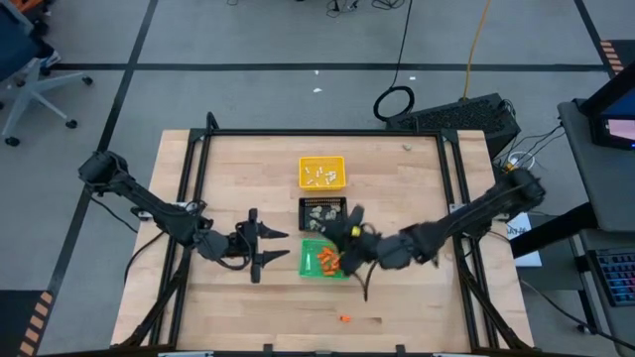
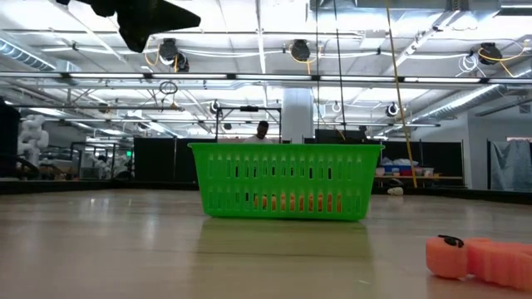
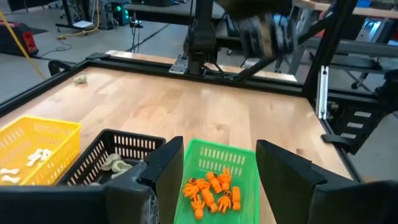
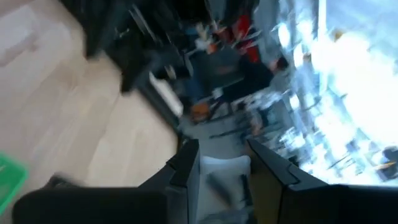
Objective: Sort Halloween decoration
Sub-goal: Put the white bone toy into the yellow basket
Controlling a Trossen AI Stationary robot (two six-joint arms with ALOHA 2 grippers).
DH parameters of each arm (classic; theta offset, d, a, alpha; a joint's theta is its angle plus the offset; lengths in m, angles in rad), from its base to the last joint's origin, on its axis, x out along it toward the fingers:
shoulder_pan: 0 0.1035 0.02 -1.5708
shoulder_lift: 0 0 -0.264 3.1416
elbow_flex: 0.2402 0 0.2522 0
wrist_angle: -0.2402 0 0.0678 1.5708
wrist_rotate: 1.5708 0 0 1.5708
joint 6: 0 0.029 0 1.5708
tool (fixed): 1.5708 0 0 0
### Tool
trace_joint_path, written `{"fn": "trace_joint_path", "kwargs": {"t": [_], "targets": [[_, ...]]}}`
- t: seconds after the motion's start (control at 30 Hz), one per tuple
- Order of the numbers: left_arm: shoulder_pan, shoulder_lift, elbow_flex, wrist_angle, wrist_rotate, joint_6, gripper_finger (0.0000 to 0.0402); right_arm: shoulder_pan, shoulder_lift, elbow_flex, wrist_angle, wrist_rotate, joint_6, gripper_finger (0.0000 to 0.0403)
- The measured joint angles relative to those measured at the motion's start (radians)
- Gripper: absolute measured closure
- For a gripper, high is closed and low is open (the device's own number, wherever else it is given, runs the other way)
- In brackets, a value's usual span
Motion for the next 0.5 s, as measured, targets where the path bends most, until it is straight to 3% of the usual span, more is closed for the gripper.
{"fn": "trace_joint_path", "kwargs": {"t": [0.27,0.37,0.5], "targets": [[0.0,0.093,0.0,0.012,0.0,0.0,0.0201,-0.061,-0.237,-0.004,-0.512,-0.116,0.365,0.0318],[0.0,0.137,0.0,0.038,0.0,0.001,0.0201,-0.09,-0.319,-0.056,-0.562,-0.162,0.421,0.0318],[0.002,0.188,0.0,0.107,0.001,0.039,0.0201,-0.107,-0.425,-0.184,-0.496,-0.255,0.486,0.0318]]}}
